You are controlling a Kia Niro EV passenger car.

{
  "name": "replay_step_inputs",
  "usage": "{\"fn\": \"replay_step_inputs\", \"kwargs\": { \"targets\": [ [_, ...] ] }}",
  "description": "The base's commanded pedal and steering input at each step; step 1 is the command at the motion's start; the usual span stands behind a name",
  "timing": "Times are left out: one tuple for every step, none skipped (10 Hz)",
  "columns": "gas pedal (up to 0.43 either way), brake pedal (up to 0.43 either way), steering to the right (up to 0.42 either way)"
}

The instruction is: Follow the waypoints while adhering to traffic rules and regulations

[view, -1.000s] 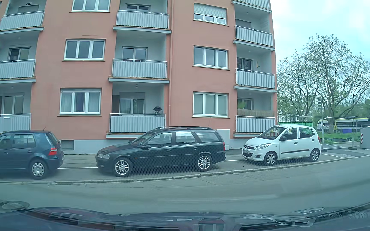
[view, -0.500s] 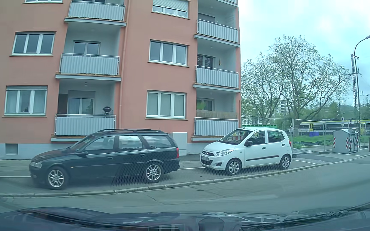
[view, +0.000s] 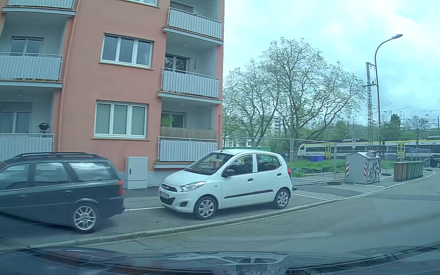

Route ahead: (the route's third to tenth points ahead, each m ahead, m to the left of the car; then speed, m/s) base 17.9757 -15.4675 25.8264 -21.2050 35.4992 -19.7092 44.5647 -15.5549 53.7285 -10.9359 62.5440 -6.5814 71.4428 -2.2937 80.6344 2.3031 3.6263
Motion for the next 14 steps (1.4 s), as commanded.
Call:
{"fn": "replay_step_inputs", "kwargs": {
  "targets": [
    [0.118, 0.0, 0.52],
    [0.11, 0.0, 0.52],
    [0.087, 0.0, 0.52],
    [0.079, 0.0, 0.517],
    [0.067, 0.0, 0.511],
    [0.059, 0.0, 0.507],
    [0.059, 0.0, 0.502],
    [0.059, 0.0, 0.494],
    [0.059, 0.0, 0.49],
    [0.059, 0.0, 0.486],
    [0.059, 0.0, 0.476],
    [0.059, 0.0, 0.459],
    [0.059, 0.0, 0.445],
    [0.067, 0.0, 0.426]
  ]
}}
